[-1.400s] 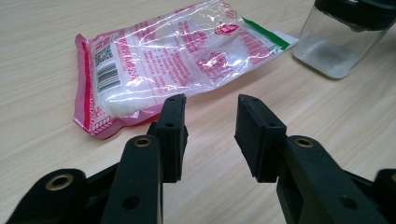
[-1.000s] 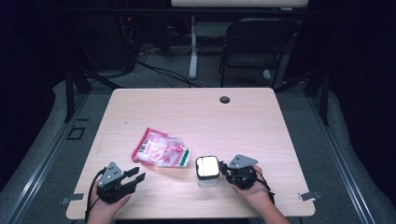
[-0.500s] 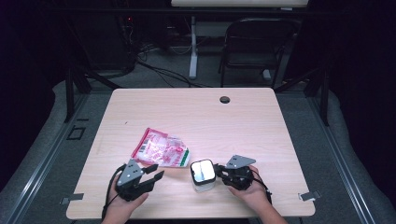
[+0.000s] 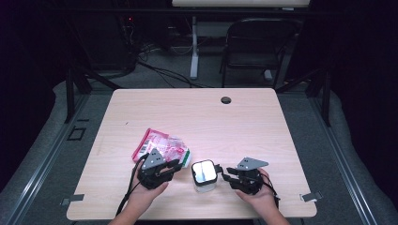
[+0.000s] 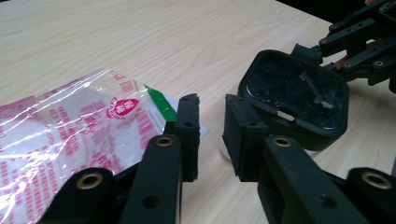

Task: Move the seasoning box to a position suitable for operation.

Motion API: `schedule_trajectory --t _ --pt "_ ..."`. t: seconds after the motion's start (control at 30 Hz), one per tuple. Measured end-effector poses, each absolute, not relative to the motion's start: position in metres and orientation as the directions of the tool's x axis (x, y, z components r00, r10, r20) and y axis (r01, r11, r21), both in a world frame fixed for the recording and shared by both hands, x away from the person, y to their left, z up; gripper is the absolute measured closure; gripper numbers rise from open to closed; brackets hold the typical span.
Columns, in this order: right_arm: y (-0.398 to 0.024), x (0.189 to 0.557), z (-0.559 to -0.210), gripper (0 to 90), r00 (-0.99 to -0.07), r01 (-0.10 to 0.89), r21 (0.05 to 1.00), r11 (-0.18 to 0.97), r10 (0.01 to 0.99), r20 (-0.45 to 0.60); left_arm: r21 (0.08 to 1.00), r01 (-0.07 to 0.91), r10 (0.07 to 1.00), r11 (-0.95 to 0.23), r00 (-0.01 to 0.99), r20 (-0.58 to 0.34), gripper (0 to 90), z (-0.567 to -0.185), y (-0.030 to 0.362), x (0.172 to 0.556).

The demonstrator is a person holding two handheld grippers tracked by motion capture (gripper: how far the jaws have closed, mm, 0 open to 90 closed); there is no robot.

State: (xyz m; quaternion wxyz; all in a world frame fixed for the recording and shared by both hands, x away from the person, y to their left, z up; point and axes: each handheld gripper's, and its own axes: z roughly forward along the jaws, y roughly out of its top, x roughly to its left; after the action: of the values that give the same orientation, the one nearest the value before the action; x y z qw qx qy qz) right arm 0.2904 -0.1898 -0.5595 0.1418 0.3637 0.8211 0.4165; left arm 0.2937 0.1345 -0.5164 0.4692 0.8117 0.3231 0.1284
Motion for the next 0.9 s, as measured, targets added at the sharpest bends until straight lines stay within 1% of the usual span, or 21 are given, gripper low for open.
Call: schedule_trajectory --t 0.03,0.07,0.1,0.2,0.3,0.33,0.37,0.4,0.43,0.5,0.57,0.6,0.63,0.67,0.7,0.77,0.9 --pt "-0.19 0.286 -0.556 65.1 -0.692 0.466 0.782 0.414 0.721 0.031 0.846 0.392 0.628 -0.361 0.773 -0.091 80.2 -0.518 0.133 0.292" --pt "-0.19 0.286 -0.556 65.1 -0.692 0.466 0.782 0.414 0.721 0.031 0.846 0.392 0.628 -0.361 0.773 -0.091 81.3 -0.518 0.133 0.292" --pt "-0.189 0.28 -0.551 65.4 -0.679 0.454 0.791 0.409 0.734 0.01 0.838 0.377 0.615 -0.394 0.786 -0.064 82.6 -0.52 0.131 0.29" --pt "-0.189 0.272 -0.54 66.0 -0.667 0.449 0.802 0.394 0.745 0.007 0.838 0.38 0.595 -0.391 0.799 -0.085 86.3 -0.518 0.133 0.289" --pt "-0.189 0.269 -0.53 66.3 -0.647 0.462 0.808 0.365 0.762 0.026 0.837 0.38 0.589 -0.394 0.803 -0.087 86.9 -0.518 0.131 0.29" --pt "-0.188 0.27 -0.516 65.9 -0.616 0.5 0.803 0.325 0.785 0.066 0.835 0.38 0.587 -0.397 0.805 -0.087 86.5 -0.519 0.131 0.291" --pt "-0.186 0.271 -0.512 65.7 -0.605 0.509 0.802 0.313 0.793 0.074 0.831 0.388 0.589 -0.398 0.803 -0.093 86.2 -0.52 0.13 0.292" --pt "-0.186 0.271 -0.512 65.7 -0.605 0.509 0.802 0.313 0.793 0.074 0.831 0.388 0.589 -0.398 0.803 -0.093 86.2 -0.52 0.13 0.292" --pt "-0.181 0.274 -0.5 64.6 -0.587 0.529 0.787 0.316 0.807 0.071 0.824 0.397 0.592 -0.403 0.8 -0.096 86.1 -0.52 0.128 0.292" --pt "-0.175 0.279 -0.488 64.3 -0.556 0.543 0.783 0.303 0.829 0.065 0.821 0.404 0.592 -0.404 0.8 -0.102 86.5 -0.52 0.127 0.292" --pt "-0.17 0.286 -0.479 65.6 -0.538 0.569 0.771 0.285 0.839 0.087 0.816 0.407 0.589 -0.41 0.802 -0.104 87.5 -0.518 0.125 0.292" --pt "-0.17 0.286 -0.479 65.6 -0.538 0.569 0.771 0.285 0.839 0.087 0.816 0.407 0.589 -0.41 0.802 -0.104 88.0 -0.518 0.125 0.292" --pt "-0.166 0.289 -0.474 68.8 -0.516 0.576 0.772 0.269 0.852 0.088 0.814 0.401 0.58 -0.42 0.809 -0.099 88.2 -0.517 0.123 0.291" --pt "-0.165 0.29 -0.472 69.9 -0.51 0.583 0.769 0.26 0.854 0.098 0.812 0.395 0.575 -0.43 0.813 -0.091 88.3 -0.517 0.122 0.29" --pt "-0.165 0.29 -0.472 69.9 -0.51 0.583 0.769 0.26 0.854 0.098 0.812 0.395 0.575 -0.43 0.813 -0.091 88.3 -0.517 0.122 0.29" --pt "-0.163 0.29 -0.473 70.7 -0.505 0.612 0.755 0.238 0.851 0.141 0.809 0.378 0.564 -0.449 0.823 -0.072 88.3 -0.515 0.122 0.288" --pt "-0.163 0.288 -0.478 71.9 -0.499 0.623 0.753 0.212 0.849 0.174 0.807 0.388 0.561 -0.446 0.824 -0.086 88.5 -0.515 0.123 0.288"
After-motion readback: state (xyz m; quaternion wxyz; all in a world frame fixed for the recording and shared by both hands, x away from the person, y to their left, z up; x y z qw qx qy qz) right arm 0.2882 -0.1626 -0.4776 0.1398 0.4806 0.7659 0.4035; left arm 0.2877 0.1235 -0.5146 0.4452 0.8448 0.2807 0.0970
